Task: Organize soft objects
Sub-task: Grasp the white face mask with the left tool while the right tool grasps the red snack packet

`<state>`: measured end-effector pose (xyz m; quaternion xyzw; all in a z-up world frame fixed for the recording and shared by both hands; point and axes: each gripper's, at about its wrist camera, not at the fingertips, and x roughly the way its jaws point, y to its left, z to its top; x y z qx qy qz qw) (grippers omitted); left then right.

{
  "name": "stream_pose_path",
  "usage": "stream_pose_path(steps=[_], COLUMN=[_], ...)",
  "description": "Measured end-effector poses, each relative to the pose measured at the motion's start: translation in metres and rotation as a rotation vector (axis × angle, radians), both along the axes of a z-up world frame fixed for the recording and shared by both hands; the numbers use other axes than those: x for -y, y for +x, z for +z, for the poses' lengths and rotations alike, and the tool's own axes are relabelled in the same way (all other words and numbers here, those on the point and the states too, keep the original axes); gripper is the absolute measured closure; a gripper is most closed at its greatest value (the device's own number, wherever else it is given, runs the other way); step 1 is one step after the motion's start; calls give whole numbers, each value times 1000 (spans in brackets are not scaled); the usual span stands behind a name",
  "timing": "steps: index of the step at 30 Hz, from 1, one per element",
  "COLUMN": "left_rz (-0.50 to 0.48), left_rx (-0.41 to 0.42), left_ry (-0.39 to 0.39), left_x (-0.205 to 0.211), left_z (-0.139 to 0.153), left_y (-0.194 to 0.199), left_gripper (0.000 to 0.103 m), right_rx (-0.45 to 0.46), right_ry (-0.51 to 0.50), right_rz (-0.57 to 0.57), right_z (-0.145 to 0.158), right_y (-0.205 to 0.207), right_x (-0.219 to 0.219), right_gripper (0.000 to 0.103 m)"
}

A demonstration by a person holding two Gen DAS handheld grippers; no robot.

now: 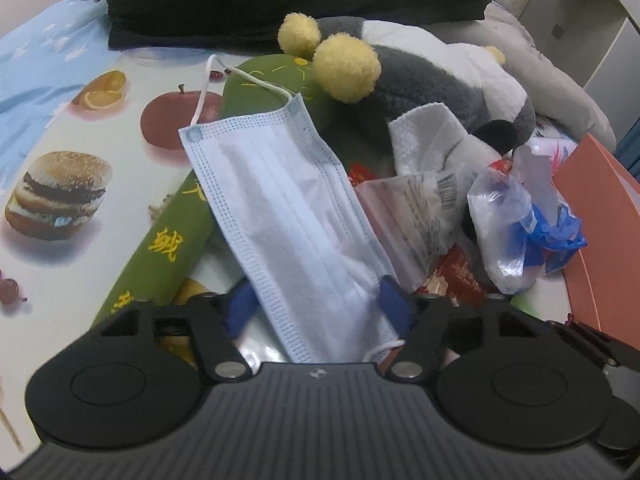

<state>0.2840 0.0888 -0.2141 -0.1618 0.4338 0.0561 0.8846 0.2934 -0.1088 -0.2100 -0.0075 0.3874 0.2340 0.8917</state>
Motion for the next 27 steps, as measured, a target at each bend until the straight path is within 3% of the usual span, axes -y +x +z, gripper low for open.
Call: stream_pose_path(steps=[2, 8, 21, 27], left_rz=[-13, -32, -139, -203], left_rx=[-2, -7, -24, -33], left_ry=[-23, -83, -180, -184], left_x=[0, -2, 23, 38], left_z=[0, 3, 20, 28], left_y=[1, -9, -82, -115], left_gripper=[59, 92, 95, 95], right_rx=[-4, -30, -105, -119], right_ry=[3, 8, 9, 2], right_rz=[13, 9, -97, -159], right_z=[2, 8, 26, 29], right_y=[0, -9, -66, -103], right_x=[-1, 0, 36, 55], right_gripper=[64, 73, 76, 76])
